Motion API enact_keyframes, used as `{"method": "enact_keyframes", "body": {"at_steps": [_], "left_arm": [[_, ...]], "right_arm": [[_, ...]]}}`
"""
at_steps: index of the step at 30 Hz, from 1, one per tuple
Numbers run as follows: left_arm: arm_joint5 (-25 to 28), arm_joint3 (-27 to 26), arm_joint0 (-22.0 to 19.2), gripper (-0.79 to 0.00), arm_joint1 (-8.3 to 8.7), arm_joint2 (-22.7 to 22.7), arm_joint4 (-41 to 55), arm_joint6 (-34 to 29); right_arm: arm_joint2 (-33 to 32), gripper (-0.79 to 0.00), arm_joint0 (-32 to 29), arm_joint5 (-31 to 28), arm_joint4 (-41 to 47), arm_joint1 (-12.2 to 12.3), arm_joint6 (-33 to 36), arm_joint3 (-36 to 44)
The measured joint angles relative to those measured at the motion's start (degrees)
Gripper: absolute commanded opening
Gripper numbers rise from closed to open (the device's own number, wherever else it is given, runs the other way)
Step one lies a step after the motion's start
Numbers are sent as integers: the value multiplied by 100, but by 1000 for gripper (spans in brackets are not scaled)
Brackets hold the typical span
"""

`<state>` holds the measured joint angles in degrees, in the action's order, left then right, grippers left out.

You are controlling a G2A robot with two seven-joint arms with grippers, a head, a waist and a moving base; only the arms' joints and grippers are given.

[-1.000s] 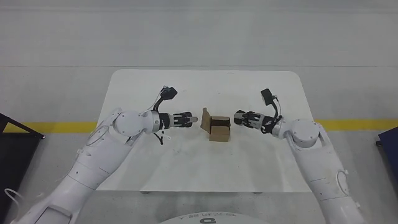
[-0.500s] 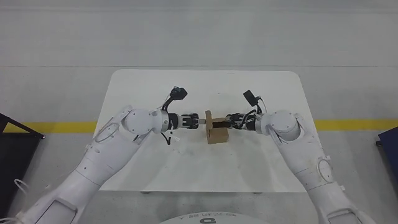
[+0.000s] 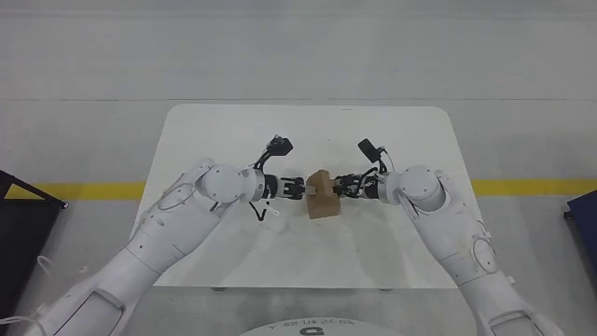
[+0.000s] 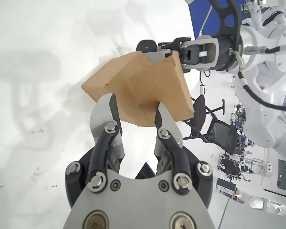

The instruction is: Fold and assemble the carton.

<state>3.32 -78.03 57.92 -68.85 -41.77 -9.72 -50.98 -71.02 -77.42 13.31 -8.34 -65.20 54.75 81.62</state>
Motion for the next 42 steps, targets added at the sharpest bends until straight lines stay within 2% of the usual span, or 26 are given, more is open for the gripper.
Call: {"method": "enact_keyframes", "body": {"at_steps": [9, 18, 26, 31, 36, 42], "left_arm": [[-29, 237, -151, -446, -110, 182, -46, -2], [-2, 354, -183, -440, -157, 218, -73, -19], [-3, 411, -207, -434, -196, 238, -94, -26], [49, 429, -189, -434, -193, 172, -67, -17], [68, 414, -165, -437, -191, 134, -74, -25], [80, 392, -141, -434, -194, 96, -84, -20]], "right_arm": [[-116, -785, -34, -91, 209, 46, 82, 2], [-833, -785, -425, -522, 927, 173, 208, 141], [-793, -785, -388, -158, 816, 215, 230, 169], [-910, -785, -428, -292, 1030, 238, 161, 104], [-898, -785, -353, 165, 938, 250, -64, -8], [-161, -785, 115, 916, 312, 202, 242, -219]]}}
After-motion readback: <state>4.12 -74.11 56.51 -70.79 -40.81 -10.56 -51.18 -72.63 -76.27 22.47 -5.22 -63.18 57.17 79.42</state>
